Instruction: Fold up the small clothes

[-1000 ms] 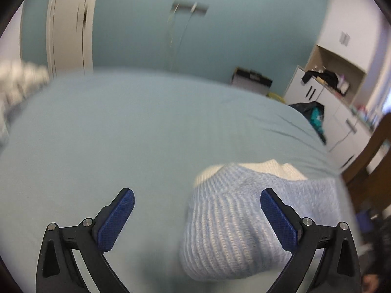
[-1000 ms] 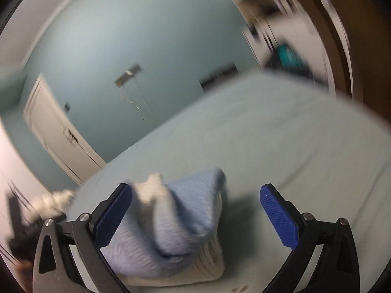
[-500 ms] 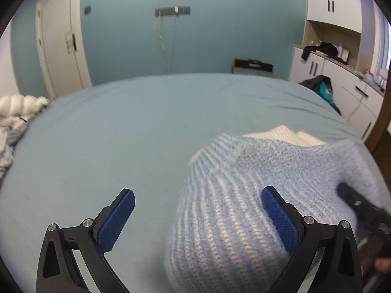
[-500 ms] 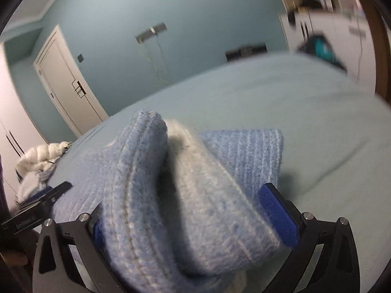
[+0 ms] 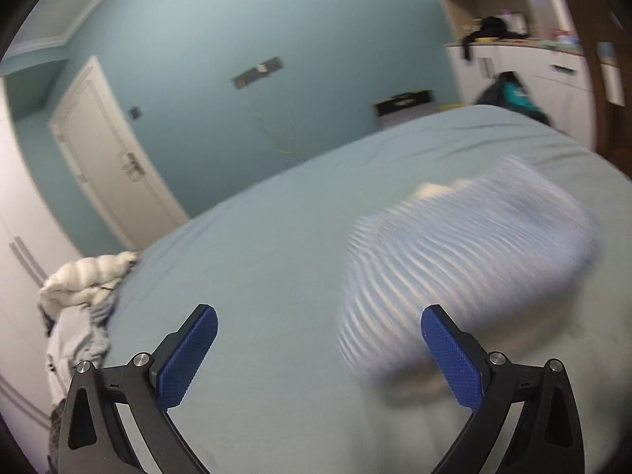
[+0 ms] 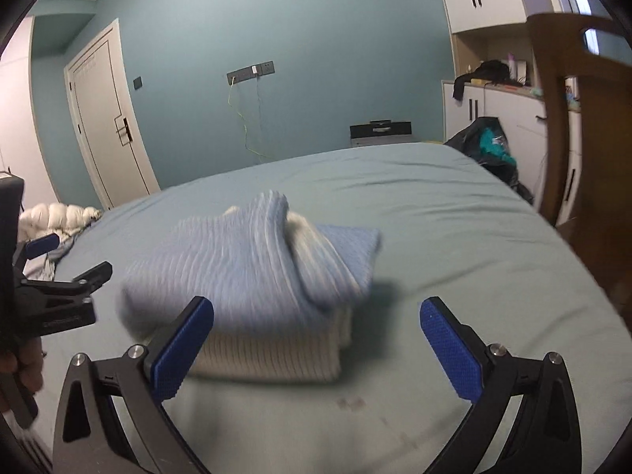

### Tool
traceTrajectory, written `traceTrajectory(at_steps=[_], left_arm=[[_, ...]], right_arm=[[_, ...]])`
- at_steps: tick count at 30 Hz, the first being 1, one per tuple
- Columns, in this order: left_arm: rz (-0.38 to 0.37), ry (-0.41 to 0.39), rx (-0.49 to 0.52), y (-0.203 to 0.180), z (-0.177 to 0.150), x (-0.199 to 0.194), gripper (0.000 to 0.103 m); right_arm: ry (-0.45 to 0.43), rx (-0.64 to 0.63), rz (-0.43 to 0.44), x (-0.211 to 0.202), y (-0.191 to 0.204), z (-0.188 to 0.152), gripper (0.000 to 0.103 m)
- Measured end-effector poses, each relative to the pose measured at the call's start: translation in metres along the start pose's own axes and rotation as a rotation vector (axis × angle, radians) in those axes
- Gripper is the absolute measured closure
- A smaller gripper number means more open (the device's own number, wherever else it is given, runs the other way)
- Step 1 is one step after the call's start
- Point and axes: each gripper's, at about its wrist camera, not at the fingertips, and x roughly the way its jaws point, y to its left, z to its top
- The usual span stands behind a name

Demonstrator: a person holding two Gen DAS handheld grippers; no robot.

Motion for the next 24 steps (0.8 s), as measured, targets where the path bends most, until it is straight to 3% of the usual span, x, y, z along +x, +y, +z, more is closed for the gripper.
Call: traceTrajectory(at_steps=[3,7,13,18,24], left_arm=[[-0.061,0.004,0.055,-0.002,-0.018,-0.026,0.0],[-0.072,-0.03,0.114,-0.005,-0.037,-0.059,0.0],[-0.101,-0.047,-0.051,0.024,-0.045,-0.083,0.0],[-0.097,-0.005,-0.085,0.03,-0.047,-0.075,0.0],[-0.079,0.082,-0.034,0.016,-0.049,-0.057,0.0]], right_arm=[[-0.006,-0.033,0.011,-0.025,0.009,0.0,0.001],[-0.025,0.014,0.04,-0.046,0.002,-0.017,0.001],[0.051,0.141,0.045,-0.053,-0.021,-0.032,0.001],[0.057,0.033,-0.006,-0.048,0.005,-0.034,0.001],[0.158,-0.157,-0.06,-0.01,0.049,-0.041,0.001]])
